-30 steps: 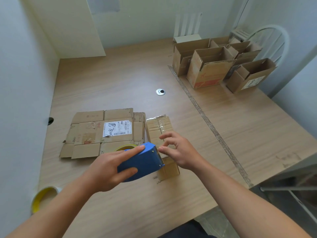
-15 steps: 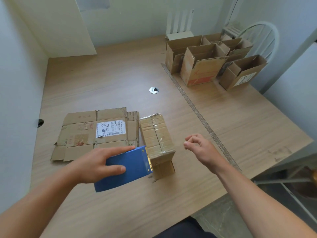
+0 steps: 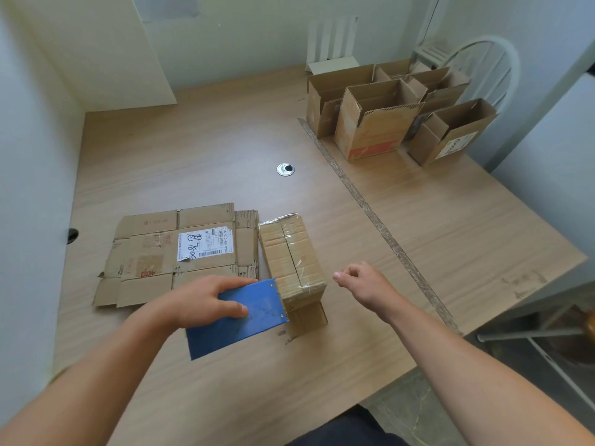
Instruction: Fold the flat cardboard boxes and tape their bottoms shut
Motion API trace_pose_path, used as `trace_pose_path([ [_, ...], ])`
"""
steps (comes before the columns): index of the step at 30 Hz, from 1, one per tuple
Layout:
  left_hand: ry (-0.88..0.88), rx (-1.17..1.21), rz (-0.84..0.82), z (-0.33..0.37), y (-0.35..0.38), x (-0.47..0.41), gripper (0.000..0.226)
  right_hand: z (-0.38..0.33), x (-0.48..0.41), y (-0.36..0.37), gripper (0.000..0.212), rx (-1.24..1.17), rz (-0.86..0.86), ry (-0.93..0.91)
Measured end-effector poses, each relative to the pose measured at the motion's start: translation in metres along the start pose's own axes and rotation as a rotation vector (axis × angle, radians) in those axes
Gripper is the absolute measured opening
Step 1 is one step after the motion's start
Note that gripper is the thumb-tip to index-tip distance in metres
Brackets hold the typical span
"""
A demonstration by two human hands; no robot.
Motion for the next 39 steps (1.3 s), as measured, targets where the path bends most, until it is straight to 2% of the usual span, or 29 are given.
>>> trace_pose_path([
  [5,-0.03,-0.024,-0.014,-0.002,0.004,-0.009,0.044,0.009,0.0,0.019,0.03,0.025,-0.071,0.07],
  [12,-0.037,-0.078,0.003,0.0,0.007,-0.021,0.044,0.01,0.011,0.038,0.028,-0.219,-0.206,0.256],
  [17,-0.038,-0.118,0.005,-0.001,0.005,-0.024,0.046,0.014,0.005,0.026,0.035,-0.036,-0.097,0.216],
  [19,-0.034,-0.123,0.005,0.001,0.004,-0.025,0.043,0.01,0.003,0.025,0.032,-0.013,-0.064,0.128],
  [23,-0.036,-0.134,0.01,0.001,0.005,-0.027,0.047,0.0,0.008,0.028,0.032,-0.152,-0.108,0.075],
  [25,-0.032,-0.139,0.013,0.001,0.005,-0.028,0.049,0.0,0.009,0.029,0.046,-0.243,-0.127,0.105],
  [26,-0.03,-0.138,0.011,0.0,0.005,-0.029,0.049,0.003,0.01,0.031,0.047,-0.267,-0.147,0.141],
  [29,-0.027,-0.137,0.0,-0.001,0.005,-0.03,0.05,0.009,0.01,0.039,0.018,-0.331,-0.165,0.222],
  [31,-0.031,-0.135,0.004,-0.001,0.004,-0.031,0.052,0.009,0.008,0.039,0.02,-0.352,-0.088,0.19],
  [33,-0.034,-0.138,0.005,-0.001,0.003,-0.032,0.052,0.006,0.005,0.036,0.022,-0.217,-0.006,0.096],
  [36,-0.026,-0.127,0.015,-0.001,0.002,-0.033,0.054,-0.01,0.004,0.023,0.014,0.214,0.127,-0.115],
  [37,-0.024,-0.124,0.021,-0.001,0.002,-0.033,0.054,-0.018,0.004,0.021,0.022,0.368,0.161,-0.213],
  [39,-0.017,-0.123,0.033,-0.002,0.003,-0.034,0.055,-0.037,0.002,0.024,0.051,0.624,0.148,-0.407],
])
Point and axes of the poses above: each hand's wrist, its own x-axis away from the middle knuckle, its own y-axis out of the palm, z = x × y, the point moved 7 cm from there along -x, towards the middle knuckle, and after that the axes turned 6 degrees about x, right-handed, at the moved point
